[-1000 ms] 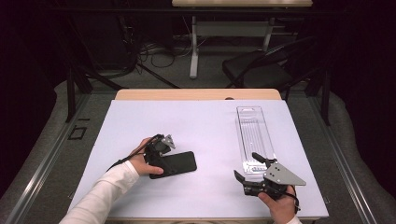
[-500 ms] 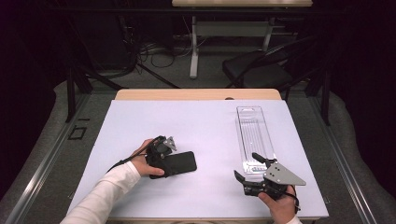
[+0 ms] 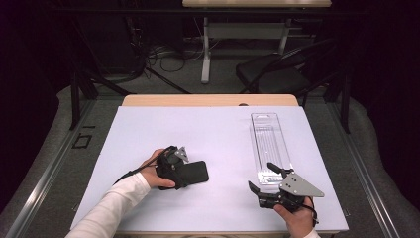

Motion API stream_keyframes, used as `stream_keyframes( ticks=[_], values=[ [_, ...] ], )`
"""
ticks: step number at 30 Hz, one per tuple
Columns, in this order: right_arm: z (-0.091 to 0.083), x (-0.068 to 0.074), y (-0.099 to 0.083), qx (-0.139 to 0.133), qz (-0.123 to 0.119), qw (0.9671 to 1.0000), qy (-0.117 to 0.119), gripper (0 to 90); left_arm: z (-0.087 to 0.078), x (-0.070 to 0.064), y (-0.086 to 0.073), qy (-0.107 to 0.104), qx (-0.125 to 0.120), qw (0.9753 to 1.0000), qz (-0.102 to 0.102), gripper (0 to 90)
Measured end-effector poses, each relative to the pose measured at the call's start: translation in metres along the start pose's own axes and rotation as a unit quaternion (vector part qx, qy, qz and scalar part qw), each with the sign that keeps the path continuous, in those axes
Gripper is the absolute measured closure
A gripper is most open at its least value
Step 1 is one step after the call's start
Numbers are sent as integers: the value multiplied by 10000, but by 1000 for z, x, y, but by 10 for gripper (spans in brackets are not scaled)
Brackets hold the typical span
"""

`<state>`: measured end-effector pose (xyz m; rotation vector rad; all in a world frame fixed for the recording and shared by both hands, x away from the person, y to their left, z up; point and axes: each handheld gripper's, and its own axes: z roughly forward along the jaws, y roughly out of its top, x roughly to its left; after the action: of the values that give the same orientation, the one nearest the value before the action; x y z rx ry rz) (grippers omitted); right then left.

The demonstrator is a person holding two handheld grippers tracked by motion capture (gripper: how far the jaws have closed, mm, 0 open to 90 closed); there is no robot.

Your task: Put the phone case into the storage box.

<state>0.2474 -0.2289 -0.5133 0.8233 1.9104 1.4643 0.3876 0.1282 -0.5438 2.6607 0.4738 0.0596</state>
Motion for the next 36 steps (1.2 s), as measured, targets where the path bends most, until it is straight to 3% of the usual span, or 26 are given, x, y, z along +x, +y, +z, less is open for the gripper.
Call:
stream_keyframes(
  ticks=[5,14,36],
  values=[
    [0,0,0,6,10,10000,2,142,2,-1,-1,-26,32,10000,29,65],
    [1,0,-1,7,30,10000,5,142,1,0,-7,1,-242,9997,-25,99],
    [1,1,-1,9,11,10000,13,142,0,-1,-8,2,-256,9997,29,130]
  ],
)
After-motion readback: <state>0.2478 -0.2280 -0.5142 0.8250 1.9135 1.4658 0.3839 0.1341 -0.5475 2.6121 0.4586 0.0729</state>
